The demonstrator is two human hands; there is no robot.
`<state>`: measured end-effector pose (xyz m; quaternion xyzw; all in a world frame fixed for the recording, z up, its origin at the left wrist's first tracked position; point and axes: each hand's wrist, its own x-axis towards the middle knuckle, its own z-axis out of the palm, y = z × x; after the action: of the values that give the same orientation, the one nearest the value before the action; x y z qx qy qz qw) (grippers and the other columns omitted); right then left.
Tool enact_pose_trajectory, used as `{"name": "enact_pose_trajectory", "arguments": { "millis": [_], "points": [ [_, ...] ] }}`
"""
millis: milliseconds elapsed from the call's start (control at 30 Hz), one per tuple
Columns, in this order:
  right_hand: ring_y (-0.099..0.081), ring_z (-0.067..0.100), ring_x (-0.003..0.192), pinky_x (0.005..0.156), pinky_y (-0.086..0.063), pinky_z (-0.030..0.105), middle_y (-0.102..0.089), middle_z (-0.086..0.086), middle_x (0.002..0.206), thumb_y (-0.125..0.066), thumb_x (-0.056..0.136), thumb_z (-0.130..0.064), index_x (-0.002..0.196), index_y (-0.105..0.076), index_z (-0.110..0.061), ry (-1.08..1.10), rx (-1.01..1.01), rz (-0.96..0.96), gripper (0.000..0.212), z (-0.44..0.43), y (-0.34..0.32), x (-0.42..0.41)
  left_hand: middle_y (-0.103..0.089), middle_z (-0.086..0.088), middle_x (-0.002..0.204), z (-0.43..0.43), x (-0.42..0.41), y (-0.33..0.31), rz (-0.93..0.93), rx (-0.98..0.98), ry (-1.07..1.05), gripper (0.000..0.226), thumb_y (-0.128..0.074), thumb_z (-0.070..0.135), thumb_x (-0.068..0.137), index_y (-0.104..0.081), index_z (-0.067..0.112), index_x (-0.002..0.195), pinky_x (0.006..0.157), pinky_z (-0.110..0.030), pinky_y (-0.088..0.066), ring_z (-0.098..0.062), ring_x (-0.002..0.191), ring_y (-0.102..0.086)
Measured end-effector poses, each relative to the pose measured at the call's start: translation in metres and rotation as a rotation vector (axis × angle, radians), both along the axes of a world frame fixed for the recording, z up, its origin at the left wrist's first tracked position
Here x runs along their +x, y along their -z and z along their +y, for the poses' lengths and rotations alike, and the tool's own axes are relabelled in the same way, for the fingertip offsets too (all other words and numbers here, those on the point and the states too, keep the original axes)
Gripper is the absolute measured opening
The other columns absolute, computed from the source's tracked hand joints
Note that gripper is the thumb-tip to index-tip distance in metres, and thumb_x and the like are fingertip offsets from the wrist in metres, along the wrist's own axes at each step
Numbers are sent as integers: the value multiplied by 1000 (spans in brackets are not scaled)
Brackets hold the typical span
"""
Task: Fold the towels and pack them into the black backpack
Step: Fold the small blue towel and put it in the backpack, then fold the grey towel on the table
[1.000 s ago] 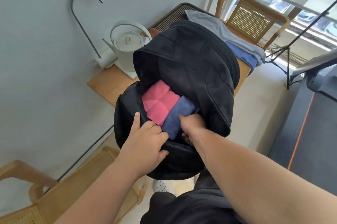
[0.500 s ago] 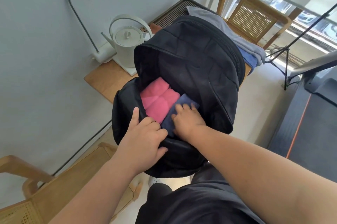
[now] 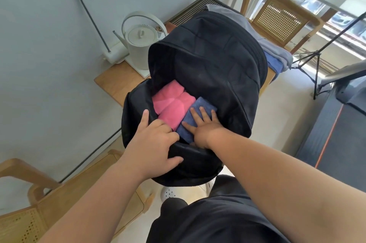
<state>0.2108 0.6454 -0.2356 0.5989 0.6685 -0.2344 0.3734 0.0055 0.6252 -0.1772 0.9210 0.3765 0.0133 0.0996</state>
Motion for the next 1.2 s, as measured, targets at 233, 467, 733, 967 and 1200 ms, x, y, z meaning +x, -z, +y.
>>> {"name": "enact_pose_trajectory", "arguments": {
  "millis": [233,467,733,967,1200],
  "points": [
    [-1,29,155,124,-11,51,-12,7,168,-25,104,-46,158,-22,-29,-75,603,386,57,-13,-100,-10,-67,7,109,5,17,-33,-466,62,-297,40,-46,50,97,-69,21,113,114,-46,-30,-17,109,-58],
    [-21,32,152,122,-13,54,-46,6,153,-50,99,-37,138,-58,-19,-278,1202,542,44,-16,-177,33,-61,-12,113,23,77,-102,-746,391,-385,33,-49,25,99,-60,1,120,96,-25,-32,-28,104,-54],
    [-30,25,145,117,-28,47,-39,-1,154,-51,96,-54,141,-51,-32,139,1125,595,50,-15,-187,232,-59,-9,114,25,235,-149,-588,453,-330,37,-55,34,95,-58,7,119,96,-34,-34,-25,107,-51],
    [-29,29,144,116,-28,48,-28,2,159,-57,89,-62,147,-42,-35,332,929,496,66,-21,-162,385,-50,1,126,33,378,-122,-363,196,-397,52,-58,55,85,-57,21,126,98,-43,-44,-23,114,-48],
    [-23,30,148,119,-27,51,-22,4,162,-58,89,-62,151,-37,-34,419,828,504,71,-10,-135,471,-44,1,139,54,456,-93,-142,42,-439,58,-60,58,87,-50,27,135,104,-45,-41,-25,124,-44]
  ]
}}
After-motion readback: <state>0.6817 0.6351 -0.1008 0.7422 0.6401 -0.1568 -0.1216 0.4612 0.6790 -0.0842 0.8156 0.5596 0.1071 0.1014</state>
